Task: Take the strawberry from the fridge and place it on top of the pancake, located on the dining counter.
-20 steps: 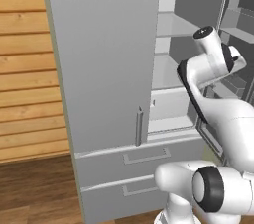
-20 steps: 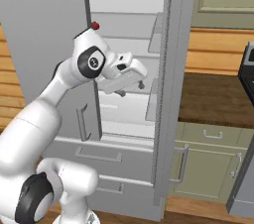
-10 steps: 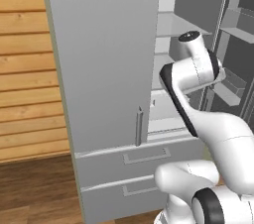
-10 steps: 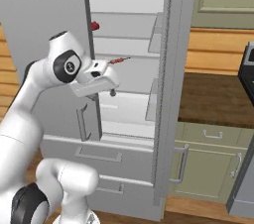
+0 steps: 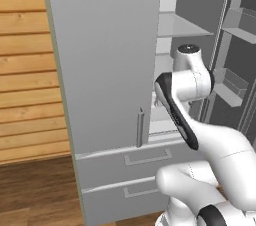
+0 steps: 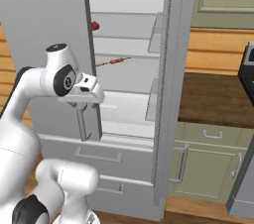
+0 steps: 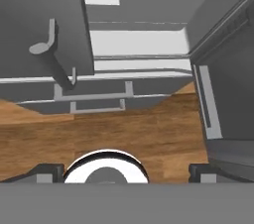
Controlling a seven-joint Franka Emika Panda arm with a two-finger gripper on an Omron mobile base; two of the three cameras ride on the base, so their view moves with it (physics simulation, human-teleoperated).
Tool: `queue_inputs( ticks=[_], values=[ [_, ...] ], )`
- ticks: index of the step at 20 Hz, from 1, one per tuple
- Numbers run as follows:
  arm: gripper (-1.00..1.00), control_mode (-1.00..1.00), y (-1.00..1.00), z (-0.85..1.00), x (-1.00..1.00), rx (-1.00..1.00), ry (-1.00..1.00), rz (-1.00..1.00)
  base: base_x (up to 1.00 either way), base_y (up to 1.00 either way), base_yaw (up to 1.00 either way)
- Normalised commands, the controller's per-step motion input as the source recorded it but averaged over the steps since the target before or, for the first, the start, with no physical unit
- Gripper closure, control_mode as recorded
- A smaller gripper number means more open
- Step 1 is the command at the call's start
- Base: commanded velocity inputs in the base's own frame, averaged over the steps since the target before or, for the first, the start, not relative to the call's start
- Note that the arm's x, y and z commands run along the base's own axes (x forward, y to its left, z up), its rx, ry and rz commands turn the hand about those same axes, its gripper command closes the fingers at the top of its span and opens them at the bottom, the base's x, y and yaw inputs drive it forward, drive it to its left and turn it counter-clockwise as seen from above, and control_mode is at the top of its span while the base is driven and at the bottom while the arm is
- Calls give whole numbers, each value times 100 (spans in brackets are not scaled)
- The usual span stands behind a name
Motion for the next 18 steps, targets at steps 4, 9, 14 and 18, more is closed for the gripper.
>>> queue_inputs(
  ticks=[4,9,14,18],
  values=[
    [-100,-100,53,-31,28,6,-2,0,0,0,0],
    [-100,-100,23,-20,42,7,0,0,0,0,0],
    [-100,-100,36,-27,34,8,0,0,0,0,0],
    [-100,-100,28,-38,32,3,0,0,0,0,0]
  ],
)
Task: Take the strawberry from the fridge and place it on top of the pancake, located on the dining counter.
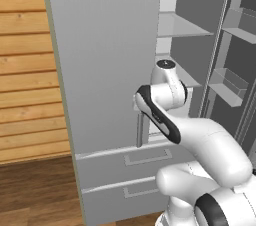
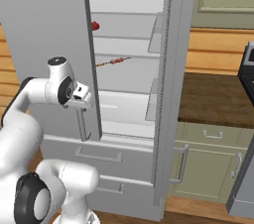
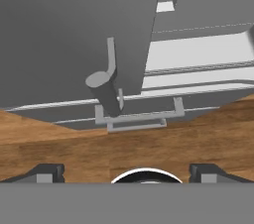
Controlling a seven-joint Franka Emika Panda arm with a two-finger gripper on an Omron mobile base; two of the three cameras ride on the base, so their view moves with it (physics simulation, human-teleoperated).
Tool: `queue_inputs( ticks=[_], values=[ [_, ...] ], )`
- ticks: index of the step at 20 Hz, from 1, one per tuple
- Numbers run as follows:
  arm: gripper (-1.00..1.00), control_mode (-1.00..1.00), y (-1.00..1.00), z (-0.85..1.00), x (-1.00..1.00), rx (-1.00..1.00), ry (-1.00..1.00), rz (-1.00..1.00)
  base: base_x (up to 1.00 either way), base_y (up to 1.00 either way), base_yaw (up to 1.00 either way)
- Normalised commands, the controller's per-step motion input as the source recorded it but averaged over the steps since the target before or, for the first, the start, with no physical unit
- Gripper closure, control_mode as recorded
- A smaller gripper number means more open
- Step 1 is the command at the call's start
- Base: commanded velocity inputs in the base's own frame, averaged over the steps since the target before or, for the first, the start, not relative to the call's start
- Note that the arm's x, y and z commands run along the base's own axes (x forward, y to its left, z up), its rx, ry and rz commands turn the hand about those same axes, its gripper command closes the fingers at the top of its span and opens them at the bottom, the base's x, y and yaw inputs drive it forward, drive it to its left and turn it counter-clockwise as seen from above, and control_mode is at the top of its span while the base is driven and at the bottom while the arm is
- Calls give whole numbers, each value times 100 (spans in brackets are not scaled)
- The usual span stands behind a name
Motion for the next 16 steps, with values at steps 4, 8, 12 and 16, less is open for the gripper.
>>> queue_inputs(
  ticks=[4,8,12,16],
  values=[
    [-100,-100,19,-30,37,0,0,0,0,0,0],
    [-100,-100,9,-21,44,0,0,-1,0,0,0],
    [-100,-100,1,-31,47,0,0,-1,0,0,0],
    [-100,-100,2,-33,43,0,0,-1,0,0,0]
  ],
)
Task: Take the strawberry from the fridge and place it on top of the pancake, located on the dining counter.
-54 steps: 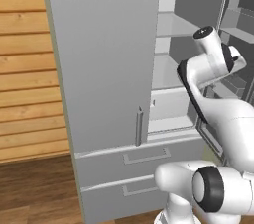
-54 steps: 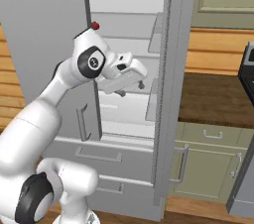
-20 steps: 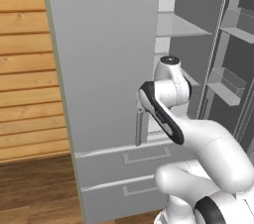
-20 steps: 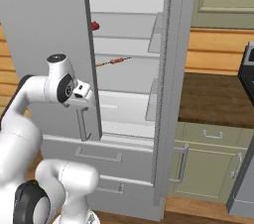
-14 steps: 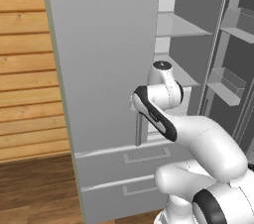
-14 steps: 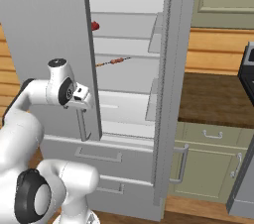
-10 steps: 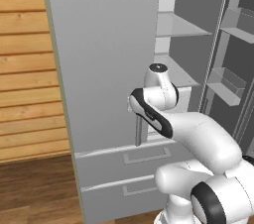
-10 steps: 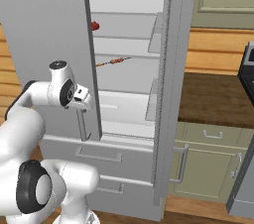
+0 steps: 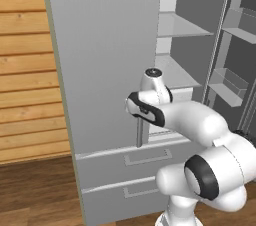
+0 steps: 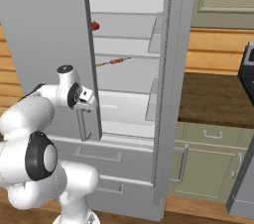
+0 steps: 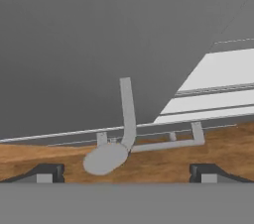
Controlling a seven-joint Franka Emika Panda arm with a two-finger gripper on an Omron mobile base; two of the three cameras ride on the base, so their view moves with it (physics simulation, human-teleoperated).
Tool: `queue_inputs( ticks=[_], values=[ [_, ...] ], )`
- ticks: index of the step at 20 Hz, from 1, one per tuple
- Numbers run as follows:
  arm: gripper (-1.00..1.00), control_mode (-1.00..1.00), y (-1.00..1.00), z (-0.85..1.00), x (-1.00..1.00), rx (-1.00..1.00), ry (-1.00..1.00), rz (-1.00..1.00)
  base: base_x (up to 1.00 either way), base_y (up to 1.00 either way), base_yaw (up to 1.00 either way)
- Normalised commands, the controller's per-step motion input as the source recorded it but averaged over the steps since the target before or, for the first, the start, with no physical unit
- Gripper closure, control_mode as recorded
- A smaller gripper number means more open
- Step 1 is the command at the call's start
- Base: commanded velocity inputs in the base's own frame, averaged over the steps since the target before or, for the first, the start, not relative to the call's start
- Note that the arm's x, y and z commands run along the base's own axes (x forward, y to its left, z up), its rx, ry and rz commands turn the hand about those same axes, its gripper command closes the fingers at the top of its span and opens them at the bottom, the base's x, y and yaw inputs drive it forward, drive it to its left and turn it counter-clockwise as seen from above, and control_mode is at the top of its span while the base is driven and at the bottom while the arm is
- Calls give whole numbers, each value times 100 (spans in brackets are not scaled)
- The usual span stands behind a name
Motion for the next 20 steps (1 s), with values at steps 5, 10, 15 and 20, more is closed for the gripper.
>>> queue_inputs(
  ticks=[5,10,15,20],
  values=[
    [-100,-100,9,-28,30,0,0,-2,0,0,0],
    [-100,-100,7,-26,20,0,0,-2,0,0,0],
    [100,-100,5,-40,0,0,0,-1,0,0,0],
    [100,-100,1,-36,-13,0,0,0,0,0,0]
  ],
)
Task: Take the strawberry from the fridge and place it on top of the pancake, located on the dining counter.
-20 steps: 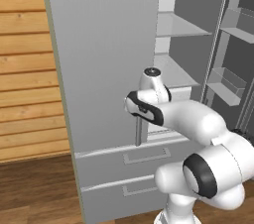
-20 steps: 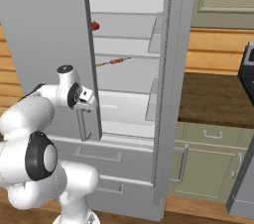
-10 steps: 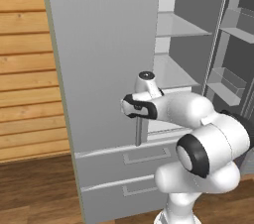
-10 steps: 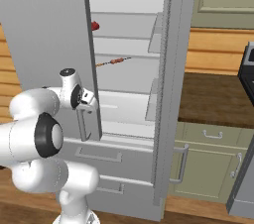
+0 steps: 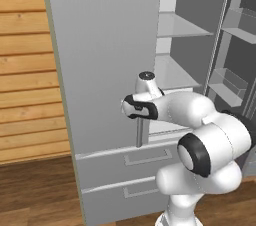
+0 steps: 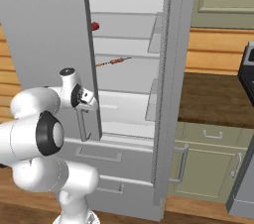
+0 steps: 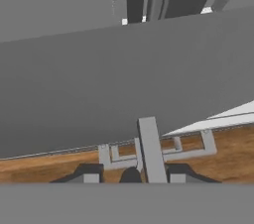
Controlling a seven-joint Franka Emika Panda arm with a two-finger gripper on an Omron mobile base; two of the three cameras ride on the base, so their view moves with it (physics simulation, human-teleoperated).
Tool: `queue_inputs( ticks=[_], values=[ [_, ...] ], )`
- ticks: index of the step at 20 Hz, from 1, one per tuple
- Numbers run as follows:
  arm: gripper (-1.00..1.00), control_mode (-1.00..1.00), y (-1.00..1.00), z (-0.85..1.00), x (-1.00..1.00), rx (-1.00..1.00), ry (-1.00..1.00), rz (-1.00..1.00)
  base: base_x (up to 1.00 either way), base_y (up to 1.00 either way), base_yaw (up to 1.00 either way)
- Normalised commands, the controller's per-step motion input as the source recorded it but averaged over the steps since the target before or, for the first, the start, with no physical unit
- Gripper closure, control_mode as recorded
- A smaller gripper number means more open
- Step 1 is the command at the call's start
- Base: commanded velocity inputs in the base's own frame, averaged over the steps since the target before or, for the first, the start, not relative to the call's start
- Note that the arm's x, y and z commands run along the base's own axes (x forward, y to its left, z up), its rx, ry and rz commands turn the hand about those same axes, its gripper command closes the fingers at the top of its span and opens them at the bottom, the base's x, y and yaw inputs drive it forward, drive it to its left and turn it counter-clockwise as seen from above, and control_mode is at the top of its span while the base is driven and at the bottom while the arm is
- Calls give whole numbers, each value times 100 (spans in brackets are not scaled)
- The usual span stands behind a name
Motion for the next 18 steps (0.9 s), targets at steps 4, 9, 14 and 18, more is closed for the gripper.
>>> queue_inputs(
  ticks=[4,9,14,18],
  values=[
    [100,-100,2,-28,-86,0,-1,0,0,0,0],
    [100,-100,3,-10,-100,2,-4,0,0,0,0],
    [100,-100,26,-4,-100,1,0,0,0,0,0],
    [-100,-100,56,-3,-97,0,0,-4,0,0,0]
  ],
)
